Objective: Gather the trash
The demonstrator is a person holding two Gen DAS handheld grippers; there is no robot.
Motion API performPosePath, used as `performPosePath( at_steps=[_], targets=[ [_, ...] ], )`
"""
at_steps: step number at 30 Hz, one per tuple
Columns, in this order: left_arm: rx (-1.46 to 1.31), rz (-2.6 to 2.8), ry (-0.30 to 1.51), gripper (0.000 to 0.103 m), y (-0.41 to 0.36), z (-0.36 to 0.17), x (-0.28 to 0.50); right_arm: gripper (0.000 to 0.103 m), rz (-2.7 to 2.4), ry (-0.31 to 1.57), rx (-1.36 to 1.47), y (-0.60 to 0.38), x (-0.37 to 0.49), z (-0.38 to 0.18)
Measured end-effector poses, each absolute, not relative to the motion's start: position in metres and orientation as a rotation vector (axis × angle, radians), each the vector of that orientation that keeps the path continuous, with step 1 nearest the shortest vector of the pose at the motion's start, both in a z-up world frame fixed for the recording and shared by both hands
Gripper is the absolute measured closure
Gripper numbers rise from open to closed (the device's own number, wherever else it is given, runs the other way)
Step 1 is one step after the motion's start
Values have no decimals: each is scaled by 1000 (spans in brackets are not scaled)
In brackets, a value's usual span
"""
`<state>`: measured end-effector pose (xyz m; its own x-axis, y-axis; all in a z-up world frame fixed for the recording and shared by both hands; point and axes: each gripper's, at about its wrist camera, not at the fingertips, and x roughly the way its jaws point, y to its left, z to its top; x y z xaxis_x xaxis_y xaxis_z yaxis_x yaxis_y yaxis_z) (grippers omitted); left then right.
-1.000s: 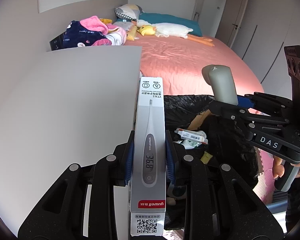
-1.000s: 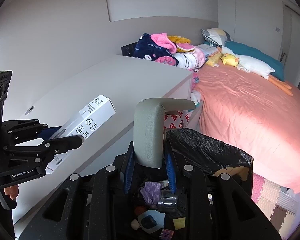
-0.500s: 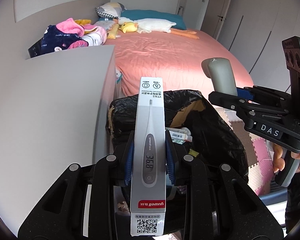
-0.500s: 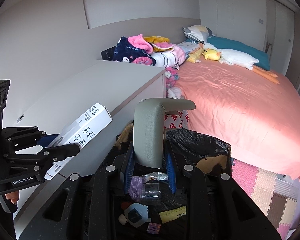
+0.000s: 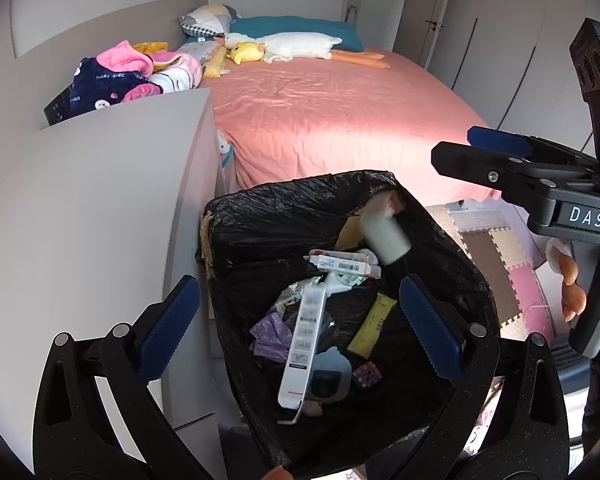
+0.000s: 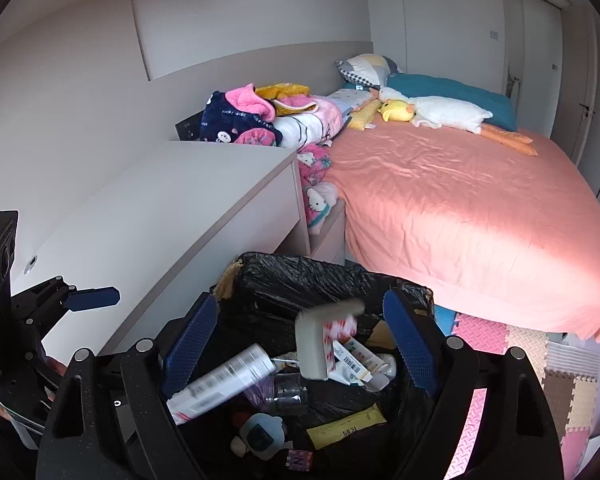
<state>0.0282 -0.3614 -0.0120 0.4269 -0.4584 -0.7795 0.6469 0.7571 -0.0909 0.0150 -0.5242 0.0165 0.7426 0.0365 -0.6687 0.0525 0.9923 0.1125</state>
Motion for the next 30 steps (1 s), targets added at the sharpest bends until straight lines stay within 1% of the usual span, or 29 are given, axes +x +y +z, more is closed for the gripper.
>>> performPosePath(
  at_steps=[5,30],
  targets=[
    [208,-679,892,6,-356,-11,31,16,-20,730,145,-530,15,19],
    [250,-678,872,6,-358,-12,27,16,-16,738,150,-532,16,19]
  ],
)
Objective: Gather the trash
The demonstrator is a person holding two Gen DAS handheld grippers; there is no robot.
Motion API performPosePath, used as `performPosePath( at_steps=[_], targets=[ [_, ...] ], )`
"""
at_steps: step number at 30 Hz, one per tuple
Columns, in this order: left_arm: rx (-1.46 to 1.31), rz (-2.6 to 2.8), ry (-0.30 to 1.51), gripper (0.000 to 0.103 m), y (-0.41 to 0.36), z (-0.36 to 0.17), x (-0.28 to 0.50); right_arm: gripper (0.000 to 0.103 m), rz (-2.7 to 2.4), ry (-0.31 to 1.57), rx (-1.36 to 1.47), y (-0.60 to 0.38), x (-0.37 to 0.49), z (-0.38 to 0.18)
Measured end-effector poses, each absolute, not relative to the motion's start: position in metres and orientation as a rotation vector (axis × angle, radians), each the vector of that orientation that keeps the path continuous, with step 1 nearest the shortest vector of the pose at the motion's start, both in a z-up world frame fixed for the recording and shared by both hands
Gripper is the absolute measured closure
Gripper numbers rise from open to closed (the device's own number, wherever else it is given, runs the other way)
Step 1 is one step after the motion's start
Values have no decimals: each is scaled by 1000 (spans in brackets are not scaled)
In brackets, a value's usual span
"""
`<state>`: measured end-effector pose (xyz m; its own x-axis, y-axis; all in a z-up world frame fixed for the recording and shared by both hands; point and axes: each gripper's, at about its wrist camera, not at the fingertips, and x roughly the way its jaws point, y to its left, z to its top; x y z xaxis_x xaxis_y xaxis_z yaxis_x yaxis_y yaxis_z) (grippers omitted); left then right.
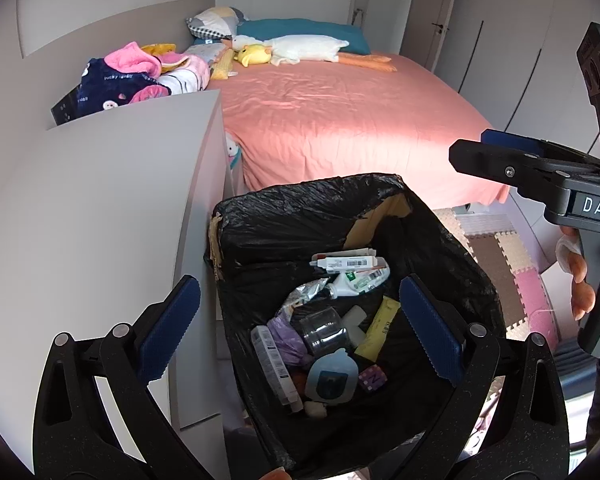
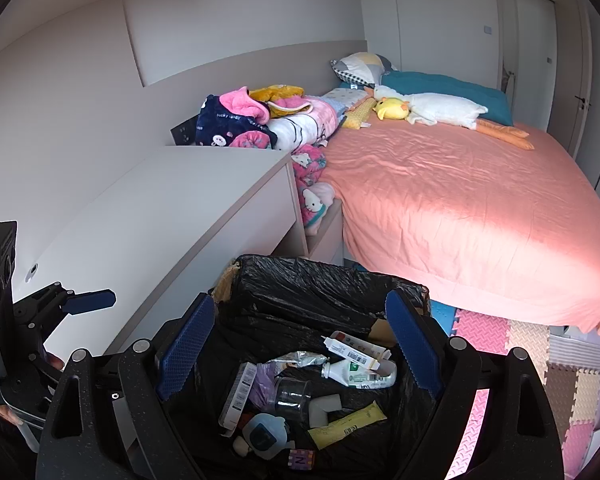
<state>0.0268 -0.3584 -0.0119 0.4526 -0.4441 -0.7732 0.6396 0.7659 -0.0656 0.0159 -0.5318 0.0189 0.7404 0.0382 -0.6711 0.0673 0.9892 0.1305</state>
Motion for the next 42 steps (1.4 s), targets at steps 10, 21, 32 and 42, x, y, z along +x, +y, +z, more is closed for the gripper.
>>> performPosePath(
  at_steps=[10,21,32,42],
  targets=[
    [282,-676,853,6,-362,-10,24,16,-20,739,147,-532,15,17],
    [296,-683,853,6,-365,-11,22,16,-24,744,143,-535,15,16],
    [275,-700,854,6,-363,-12,23,16,-25,754,145,-537,15,15],
    [248,-690,850,6,-359,-9,24,16,-25,754,145,-537,15,15]
  ],
)
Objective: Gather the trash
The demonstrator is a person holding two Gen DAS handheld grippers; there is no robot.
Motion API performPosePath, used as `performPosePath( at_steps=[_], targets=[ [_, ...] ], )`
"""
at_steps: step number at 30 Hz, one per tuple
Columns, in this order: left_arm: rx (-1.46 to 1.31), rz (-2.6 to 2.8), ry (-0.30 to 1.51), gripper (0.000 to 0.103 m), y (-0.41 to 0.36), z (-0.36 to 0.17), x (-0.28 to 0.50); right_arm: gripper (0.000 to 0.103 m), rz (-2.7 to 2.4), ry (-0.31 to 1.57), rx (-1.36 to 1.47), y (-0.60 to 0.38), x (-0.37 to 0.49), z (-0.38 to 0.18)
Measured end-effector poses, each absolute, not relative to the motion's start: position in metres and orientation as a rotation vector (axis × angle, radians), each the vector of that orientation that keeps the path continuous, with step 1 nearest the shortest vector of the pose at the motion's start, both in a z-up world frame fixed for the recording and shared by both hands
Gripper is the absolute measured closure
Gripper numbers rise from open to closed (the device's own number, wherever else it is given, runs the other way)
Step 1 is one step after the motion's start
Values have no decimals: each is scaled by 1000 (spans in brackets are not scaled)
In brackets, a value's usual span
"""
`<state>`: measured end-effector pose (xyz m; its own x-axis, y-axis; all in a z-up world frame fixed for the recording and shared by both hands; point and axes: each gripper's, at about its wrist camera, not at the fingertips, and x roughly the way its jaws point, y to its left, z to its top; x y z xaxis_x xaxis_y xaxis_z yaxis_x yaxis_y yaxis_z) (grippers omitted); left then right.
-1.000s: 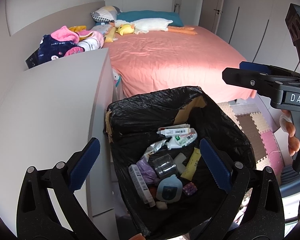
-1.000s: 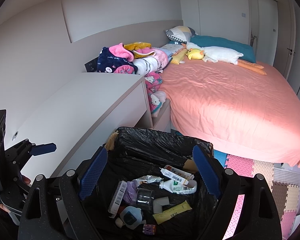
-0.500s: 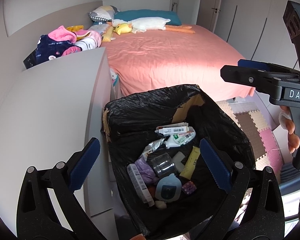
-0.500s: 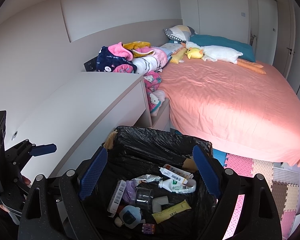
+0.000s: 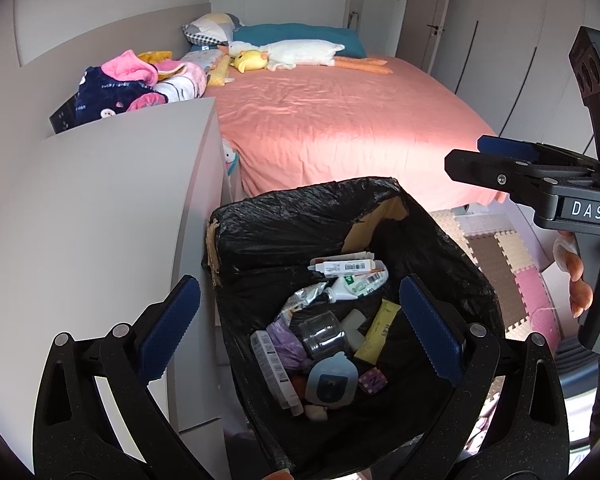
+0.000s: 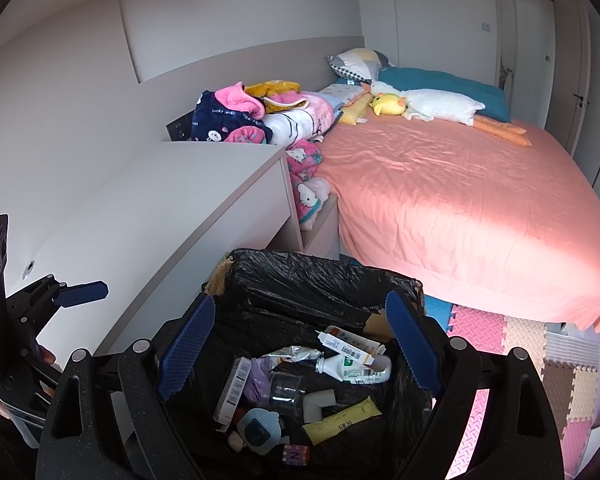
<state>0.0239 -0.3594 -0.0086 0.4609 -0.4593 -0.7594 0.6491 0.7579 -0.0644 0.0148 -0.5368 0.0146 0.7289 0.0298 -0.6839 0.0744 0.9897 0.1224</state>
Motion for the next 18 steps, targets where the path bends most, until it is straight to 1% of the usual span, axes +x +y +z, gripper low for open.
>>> performPosePath(
  at_steps=[18],
  targets=[
    [286,-681,823,6,-366,-10,16,16,-24,755,146,-538,14,14]
  ],
)
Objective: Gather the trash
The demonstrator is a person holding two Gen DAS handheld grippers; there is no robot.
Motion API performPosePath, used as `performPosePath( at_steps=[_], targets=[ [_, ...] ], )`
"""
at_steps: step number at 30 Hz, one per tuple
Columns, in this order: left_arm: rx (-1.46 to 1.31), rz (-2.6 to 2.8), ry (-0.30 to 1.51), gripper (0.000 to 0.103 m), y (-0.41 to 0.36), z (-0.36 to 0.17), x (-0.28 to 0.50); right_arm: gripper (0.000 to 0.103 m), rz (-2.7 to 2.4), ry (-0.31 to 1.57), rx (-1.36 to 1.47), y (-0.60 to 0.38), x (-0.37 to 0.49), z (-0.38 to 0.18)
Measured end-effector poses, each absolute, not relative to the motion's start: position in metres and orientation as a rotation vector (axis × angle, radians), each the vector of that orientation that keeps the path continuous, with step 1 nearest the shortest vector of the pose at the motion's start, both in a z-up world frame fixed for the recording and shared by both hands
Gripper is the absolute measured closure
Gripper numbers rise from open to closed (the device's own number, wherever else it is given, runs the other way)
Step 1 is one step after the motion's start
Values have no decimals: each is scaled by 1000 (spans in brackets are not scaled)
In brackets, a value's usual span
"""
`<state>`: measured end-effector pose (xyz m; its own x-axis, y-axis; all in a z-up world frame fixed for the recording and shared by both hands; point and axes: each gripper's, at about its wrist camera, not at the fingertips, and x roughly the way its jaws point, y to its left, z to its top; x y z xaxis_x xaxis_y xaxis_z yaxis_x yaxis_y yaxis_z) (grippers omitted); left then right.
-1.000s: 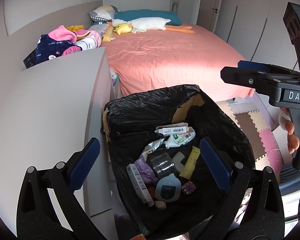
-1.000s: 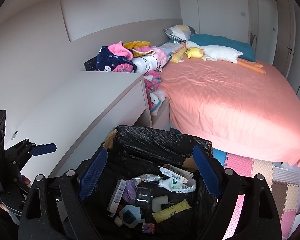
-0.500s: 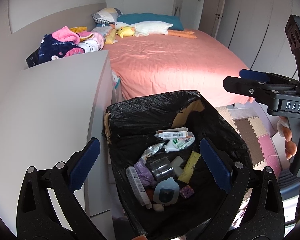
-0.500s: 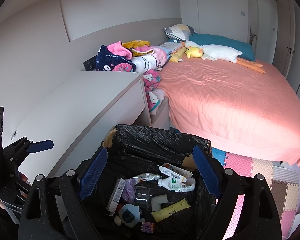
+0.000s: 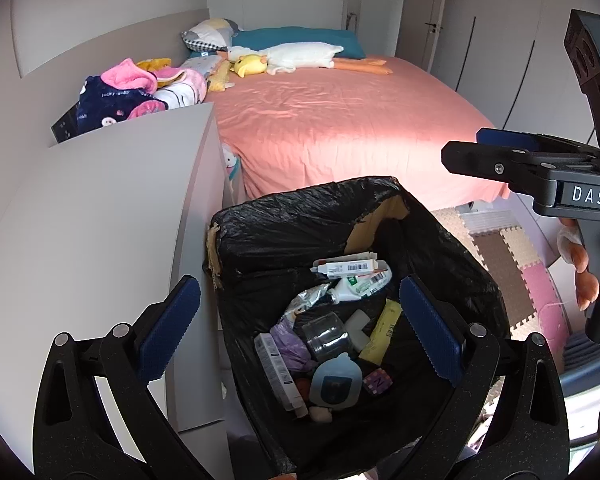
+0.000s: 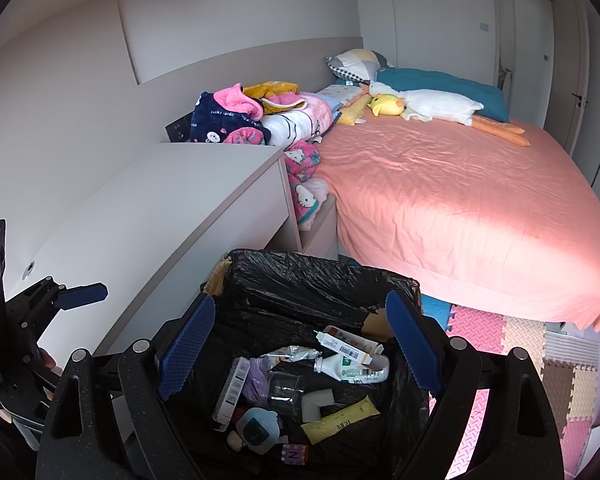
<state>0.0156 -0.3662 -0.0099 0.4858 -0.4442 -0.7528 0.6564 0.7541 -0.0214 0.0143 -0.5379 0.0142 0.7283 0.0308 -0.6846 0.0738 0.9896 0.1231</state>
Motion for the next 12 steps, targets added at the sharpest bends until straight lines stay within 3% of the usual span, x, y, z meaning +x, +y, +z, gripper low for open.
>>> performPosePath(
  at_steps=[12],
  targets=[
    [275,-657,860,6,-365,-16,22,16,-26,756,148,-539,13,14]
  ],
)
